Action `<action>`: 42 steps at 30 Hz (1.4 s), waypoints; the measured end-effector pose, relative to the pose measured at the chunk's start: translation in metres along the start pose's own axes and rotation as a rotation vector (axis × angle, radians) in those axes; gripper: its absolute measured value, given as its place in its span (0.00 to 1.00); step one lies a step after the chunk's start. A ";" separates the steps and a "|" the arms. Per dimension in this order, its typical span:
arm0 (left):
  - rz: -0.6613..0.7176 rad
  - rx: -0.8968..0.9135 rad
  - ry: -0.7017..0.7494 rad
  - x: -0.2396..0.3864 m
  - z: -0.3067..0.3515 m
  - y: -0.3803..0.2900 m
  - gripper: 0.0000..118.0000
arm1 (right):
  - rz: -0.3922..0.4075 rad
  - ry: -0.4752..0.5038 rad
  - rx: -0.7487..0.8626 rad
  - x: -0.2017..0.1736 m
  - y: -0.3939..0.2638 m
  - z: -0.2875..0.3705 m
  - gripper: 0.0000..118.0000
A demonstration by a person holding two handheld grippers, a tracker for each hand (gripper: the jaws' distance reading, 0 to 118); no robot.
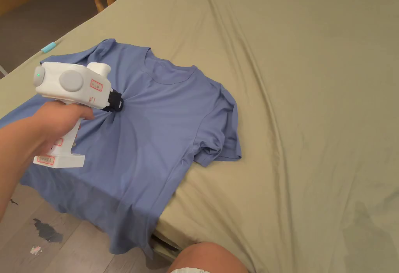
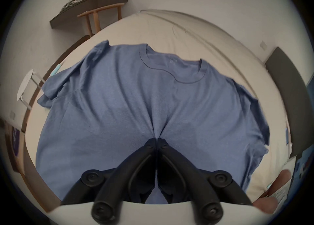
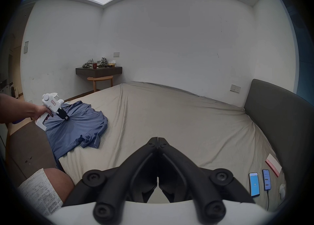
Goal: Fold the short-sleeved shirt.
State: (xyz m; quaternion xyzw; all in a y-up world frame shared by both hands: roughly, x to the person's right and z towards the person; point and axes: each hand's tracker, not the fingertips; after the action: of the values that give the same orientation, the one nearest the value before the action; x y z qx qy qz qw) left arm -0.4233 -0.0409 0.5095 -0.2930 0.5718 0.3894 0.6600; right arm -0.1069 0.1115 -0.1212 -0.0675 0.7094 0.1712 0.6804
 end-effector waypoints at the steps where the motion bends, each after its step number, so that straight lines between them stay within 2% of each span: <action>1: 0.039 0.024 -0.017 -0.004 0.004 -0.001 0.00 | -0.001 -0.001 0.003 0.001 0.000 0.001 0.00; 7: 0.115 0.124 -0.060 -0.021 0.028 -0.011 0.00 | -0.001 -0.005 0.008 0.004 0.000 0.006 0.00; 12: 0.216 0.195 -0.152 -0.033 0.040 -0.018 0.00 | -0.010 -0.013 0.013 0.007 -0.001 0.009 0.00; 16: 0.240 0.235 -0.144 -0.035 0.046 -0.026 0.00 | -0.011 -0.014 0.014 0.007 -0.002 0.010 0.00; 24: 0.339 0.347 -0.236 -0.038 0.071 -0.046 0.00 | -0.004 -0.011 0.024 0.006 -0.001 0.010 0.00; 36: 0.268 0.474 -0.319 0.007 0.141 -0.046 0.00 | -0.032 -0.011 0.043 0.014 -0.001 0.015 0.00; 42: 0.221 0.548 -0.429 0.045 0.182 -0.026 0.00 | -0.046 -0.025 0.063 0.023 0.000 0.024 0.00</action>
State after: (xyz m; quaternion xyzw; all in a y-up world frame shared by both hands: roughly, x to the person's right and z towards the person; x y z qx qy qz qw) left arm -0.3029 0.1052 0.4953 0.0468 0.5317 0.3432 0.7729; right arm -0.0857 0.1223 -0.1447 -0.0603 0.7041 0.1342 0.6947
